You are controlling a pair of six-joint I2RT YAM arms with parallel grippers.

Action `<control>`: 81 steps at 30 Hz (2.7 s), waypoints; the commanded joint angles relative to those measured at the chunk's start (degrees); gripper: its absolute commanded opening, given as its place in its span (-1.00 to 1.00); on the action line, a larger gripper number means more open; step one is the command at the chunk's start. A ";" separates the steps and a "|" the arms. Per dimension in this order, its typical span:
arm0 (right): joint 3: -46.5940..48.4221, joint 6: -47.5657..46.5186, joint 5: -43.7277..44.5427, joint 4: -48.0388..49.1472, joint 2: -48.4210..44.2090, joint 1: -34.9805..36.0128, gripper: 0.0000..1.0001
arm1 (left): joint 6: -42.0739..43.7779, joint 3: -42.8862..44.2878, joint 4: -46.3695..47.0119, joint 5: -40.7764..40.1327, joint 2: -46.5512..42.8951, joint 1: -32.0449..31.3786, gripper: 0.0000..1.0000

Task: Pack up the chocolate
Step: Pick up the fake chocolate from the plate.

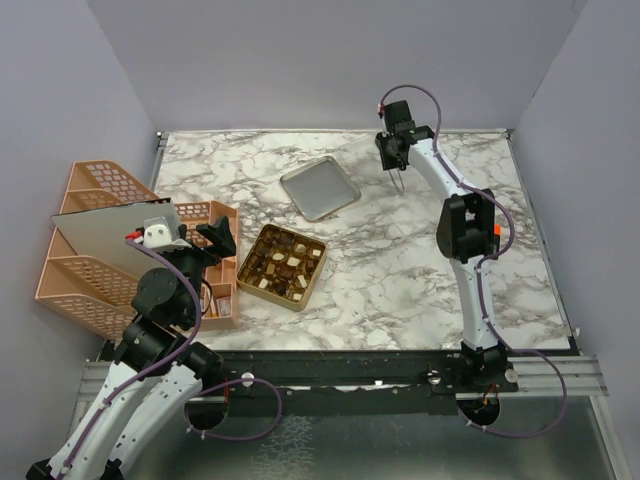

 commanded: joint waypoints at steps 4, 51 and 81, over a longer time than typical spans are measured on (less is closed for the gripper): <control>4.52 -0.13 0.23 -2.42 2.60 -0.73 -0.29 | 0.09 -0.56 0.78 0.11 -0.34 0.17 0.98; 12.59 0.75 -0.20 -0.54 9.98 -0.77 -0.30 | 0.26 -0.61 1.26 0.12 0.08 0.20 0.98; -2.81 0.01 -2.02 5.66 0.11 -0.65 -0.51 | 0.18 -0.61 1.05 0.17 -0.38 0.20 0.98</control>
